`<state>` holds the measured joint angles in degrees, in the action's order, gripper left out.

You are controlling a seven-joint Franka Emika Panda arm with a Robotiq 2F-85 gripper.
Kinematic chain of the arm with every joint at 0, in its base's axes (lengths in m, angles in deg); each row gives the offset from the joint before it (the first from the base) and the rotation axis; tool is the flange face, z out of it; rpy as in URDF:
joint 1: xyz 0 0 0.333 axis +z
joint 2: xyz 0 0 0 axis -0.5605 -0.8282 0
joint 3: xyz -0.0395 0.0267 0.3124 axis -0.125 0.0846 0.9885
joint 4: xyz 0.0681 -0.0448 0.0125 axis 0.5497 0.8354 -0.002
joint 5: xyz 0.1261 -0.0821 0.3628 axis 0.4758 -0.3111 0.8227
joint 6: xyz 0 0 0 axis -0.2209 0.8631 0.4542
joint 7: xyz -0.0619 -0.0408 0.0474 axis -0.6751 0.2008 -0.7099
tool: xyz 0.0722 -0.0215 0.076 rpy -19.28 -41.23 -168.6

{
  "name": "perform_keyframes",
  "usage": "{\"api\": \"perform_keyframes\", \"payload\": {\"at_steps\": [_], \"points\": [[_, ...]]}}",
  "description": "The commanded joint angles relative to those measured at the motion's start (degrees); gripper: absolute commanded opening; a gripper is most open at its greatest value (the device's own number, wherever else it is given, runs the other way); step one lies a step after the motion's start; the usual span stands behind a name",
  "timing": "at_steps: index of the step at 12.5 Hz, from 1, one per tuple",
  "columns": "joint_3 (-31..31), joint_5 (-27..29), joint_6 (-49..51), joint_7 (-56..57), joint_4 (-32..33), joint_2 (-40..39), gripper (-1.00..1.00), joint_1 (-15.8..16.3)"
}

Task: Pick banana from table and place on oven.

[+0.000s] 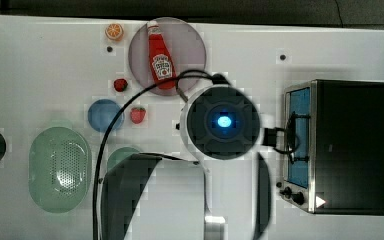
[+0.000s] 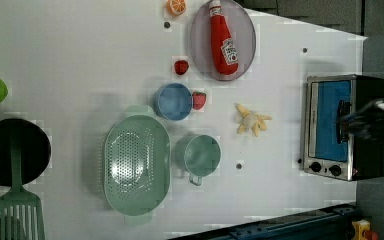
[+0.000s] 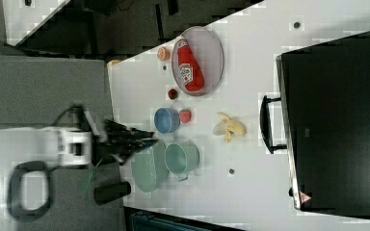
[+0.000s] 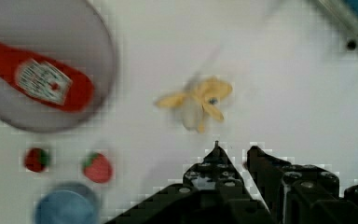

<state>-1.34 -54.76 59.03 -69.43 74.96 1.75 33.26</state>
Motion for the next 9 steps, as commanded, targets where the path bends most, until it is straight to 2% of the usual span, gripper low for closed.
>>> {"api": "perform_keyframes", "payload": {"at_steps": [1, 3, 6, 9], "points": [[-3.94, 1.03, 7.50, -1.16, -7.10, -1.31, -0.59, -0.64], [-8.46, 0.52, 8.33, 3.45, -9.94, -2.92, -0.59, -1.14], [-16.88, -1.37, 7.16, 17.56, -12.11, -7.31, -0.59, -1.81], [-25.49, -1.73, 0.11, 32.29, -12.47, -12.52, -0.59, -2.14]]}}
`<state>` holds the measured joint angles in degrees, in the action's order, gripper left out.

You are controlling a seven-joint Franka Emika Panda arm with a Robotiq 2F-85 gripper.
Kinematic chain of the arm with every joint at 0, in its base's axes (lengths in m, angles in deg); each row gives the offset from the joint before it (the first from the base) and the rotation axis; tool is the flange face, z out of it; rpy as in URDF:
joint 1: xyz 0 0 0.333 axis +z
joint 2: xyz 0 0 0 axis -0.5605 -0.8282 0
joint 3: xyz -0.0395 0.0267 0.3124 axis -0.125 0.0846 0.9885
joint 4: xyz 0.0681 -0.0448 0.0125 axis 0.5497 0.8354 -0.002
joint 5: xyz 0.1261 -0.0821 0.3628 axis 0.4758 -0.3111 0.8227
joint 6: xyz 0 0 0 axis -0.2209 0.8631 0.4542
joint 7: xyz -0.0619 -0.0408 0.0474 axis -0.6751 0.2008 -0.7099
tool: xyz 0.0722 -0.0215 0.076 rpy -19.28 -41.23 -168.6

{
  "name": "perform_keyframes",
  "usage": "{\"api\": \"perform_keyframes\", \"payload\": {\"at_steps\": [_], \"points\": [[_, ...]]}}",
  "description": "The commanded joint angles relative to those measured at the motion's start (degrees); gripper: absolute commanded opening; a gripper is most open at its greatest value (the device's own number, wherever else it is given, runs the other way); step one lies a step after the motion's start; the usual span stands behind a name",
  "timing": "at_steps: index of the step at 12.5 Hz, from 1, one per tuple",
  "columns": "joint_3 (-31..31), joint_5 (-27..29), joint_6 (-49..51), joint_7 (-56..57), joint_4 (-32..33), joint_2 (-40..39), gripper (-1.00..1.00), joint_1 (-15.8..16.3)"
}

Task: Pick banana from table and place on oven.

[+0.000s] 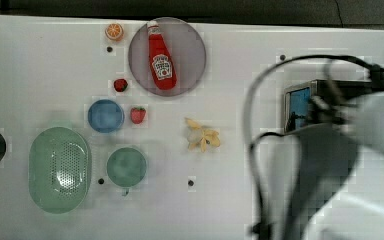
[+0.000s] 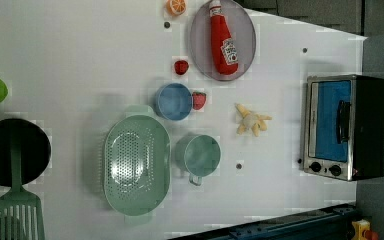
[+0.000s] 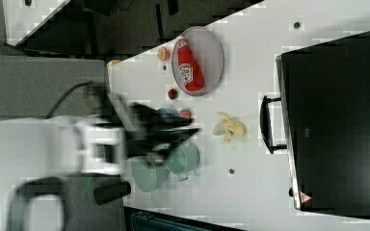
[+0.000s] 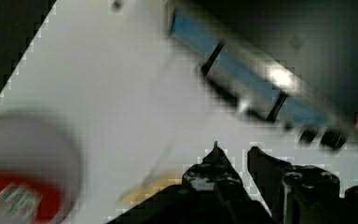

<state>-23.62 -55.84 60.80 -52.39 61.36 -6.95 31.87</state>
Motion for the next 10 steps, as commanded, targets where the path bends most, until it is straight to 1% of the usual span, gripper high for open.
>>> {"api": "perform_keyframes", "payload": {"at_steps": [1, 4, 7, 8, 10], "points": [[-5.82, -0.64, -4.83, 20.31, 1.13, -5.83, -0.59, -0.79], [-11.69, 0.25, -12.62, 32.38, 1.01, -11.30, -0.59, -0.91], [-13.58, 4.68, -13.86, 33.92, 0.97, -14.72, -0.59, -1.29], [-13.57, 4.82, -14.28, 34.04, 0.91, -15.34, -0.50, -1.50], [-13.53, 4.83, -15.86, 36.23, 0.83, -15.67, -0.08, -1.50]]}}
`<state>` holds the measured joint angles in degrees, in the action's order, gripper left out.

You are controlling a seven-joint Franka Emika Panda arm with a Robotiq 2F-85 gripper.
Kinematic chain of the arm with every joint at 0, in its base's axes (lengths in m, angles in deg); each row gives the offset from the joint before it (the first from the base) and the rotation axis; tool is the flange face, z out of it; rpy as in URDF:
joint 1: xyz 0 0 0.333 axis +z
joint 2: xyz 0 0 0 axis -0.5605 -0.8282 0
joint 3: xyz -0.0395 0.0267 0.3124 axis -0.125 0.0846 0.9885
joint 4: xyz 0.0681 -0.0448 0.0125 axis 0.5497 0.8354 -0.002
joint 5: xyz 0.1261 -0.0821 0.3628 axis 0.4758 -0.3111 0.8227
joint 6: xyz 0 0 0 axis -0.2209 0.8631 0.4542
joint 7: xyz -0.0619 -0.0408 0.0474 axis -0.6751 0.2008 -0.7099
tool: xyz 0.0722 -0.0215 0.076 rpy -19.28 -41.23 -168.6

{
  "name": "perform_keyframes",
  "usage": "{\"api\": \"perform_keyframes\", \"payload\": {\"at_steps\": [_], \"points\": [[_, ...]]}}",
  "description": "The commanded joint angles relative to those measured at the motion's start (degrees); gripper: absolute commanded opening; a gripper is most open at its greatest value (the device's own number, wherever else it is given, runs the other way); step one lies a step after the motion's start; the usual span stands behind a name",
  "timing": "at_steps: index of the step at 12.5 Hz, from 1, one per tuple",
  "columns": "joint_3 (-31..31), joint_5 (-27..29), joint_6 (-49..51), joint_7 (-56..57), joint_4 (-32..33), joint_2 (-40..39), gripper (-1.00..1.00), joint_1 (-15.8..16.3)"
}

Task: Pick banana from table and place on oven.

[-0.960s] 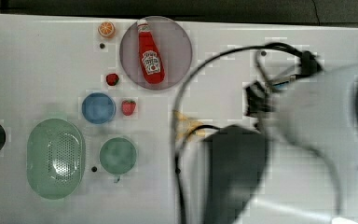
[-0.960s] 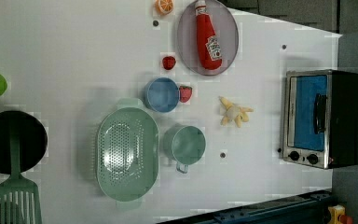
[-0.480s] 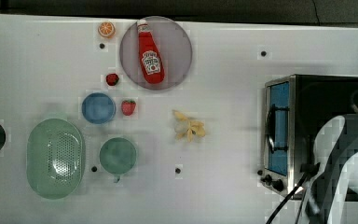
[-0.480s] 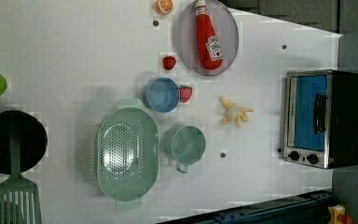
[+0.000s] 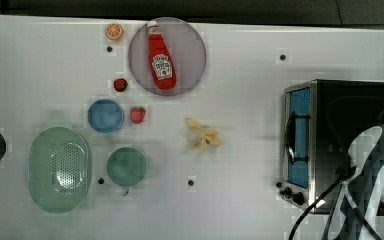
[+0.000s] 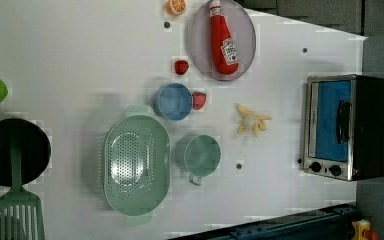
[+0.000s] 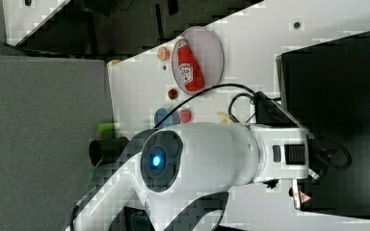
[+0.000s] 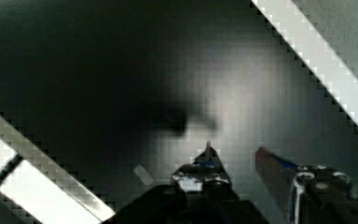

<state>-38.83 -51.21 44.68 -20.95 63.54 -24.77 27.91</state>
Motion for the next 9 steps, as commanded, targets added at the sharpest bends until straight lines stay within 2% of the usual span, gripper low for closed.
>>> {"api": "perform_keyframes", "payload": {"at_steps": [1, 4, 5, 9], "points": [[1.76, 0.19, 0.15, 5.80, -1.56, 2.25, 0.15, 2.58], [1.92, 0.19, 0.51, 5.79, -2.12, 2.92, 0.84, 2.91], [2.04, 0.17, 0.56, 5.79, -2.42, 3.16, 1.00, 3.15], [2.47, -4.04, 6.30, 4.88, -6.86, 7.38, 1.00, 5.00]]}}
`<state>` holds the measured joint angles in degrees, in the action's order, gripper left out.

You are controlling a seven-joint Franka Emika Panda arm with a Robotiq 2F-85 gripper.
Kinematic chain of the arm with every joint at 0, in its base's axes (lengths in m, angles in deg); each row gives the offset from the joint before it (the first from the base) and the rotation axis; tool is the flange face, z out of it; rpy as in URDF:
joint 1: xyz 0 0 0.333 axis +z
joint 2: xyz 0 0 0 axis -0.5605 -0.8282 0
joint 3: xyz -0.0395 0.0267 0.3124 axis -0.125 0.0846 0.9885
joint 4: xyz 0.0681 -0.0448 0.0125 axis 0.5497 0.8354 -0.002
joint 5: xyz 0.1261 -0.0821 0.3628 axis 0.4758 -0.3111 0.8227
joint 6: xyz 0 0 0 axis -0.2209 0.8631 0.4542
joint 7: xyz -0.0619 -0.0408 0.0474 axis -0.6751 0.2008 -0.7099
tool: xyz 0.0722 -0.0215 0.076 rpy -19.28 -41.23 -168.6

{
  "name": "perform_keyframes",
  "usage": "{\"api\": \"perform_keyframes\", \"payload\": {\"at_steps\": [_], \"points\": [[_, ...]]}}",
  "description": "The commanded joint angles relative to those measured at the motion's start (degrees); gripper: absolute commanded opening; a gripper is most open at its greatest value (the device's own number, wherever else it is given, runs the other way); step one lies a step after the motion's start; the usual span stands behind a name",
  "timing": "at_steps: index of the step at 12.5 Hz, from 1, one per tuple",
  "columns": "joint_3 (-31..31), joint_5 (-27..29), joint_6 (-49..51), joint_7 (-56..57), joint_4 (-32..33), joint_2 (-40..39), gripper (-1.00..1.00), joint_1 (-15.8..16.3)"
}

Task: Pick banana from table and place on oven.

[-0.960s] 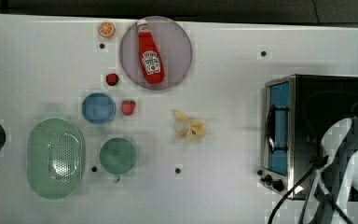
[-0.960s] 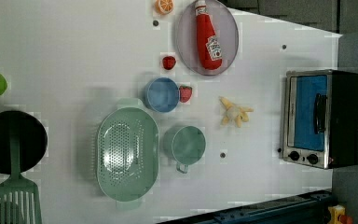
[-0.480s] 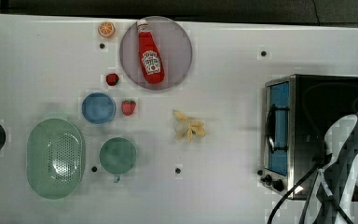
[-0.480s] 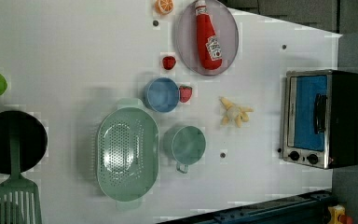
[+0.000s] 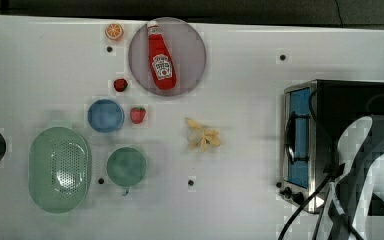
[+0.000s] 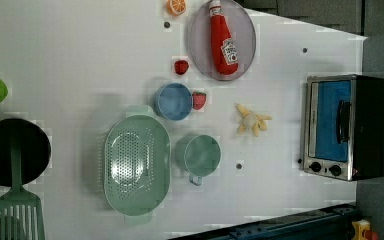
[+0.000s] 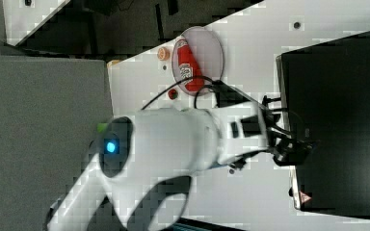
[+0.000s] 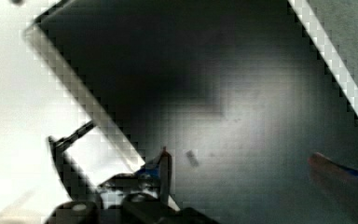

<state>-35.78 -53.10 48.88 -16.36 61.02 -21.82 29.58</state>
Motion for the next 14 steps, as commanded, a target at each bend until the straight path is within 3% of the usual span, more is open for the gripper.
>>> {"api": "perform_keyframes", "payload": {"at_steps": [1, 5, 8, 14], "points": [[-0.34, -3.82, 5.23, -1.27, -6.20, 6.03, 1.00, 4.06], [3.65, -7.85, 21.62, -11.74, -11.64, 12.80, 1.00, 6.83], [11.91, -7.84, 30.84, -30.39, -11.67, 16.81, 1.00, 8.07], [25.46, -6.81, 32.36, -56.87, -11.43, 19.72, 1.00, 8.29]]}}
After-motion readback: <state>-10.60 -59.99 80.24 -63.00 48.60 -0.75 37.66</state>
